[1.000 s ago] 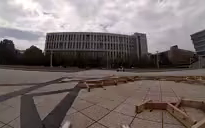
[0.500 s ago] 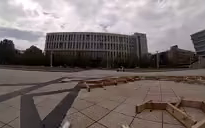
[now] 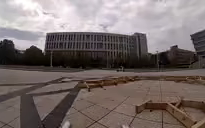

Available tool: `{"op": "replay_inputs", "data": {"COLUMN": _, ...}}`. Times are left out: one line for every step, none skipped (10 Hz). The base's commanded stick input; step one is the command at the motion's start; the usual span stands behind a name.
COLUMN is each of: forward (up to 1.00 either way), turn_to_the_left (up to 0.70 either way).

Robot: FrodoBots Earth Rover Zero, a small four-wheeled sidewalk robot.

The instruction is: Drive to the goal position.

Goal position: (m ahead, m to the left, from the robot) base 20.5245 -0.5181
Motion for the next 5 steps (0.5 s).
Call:
{"op": "replay_inputs", "data": {"forward": 0.06, "turn_to_the_left": 0.0}}
{"op": "replay_inputs", "data": {"forward": 0.06, "turn_to_the_left": 0.01}}
{"op": "replay_inputs", "data": {"forward": 0.06, "turn_to_the_left": 0.01}}
{"op": "replay_inputs", "data": {"forward": 0.06, "turn_to_the_left": 0.01}}
{"op": "replay_inputs", "data": {"forward": 0.06, "turn_to_the_left": 0.01}}
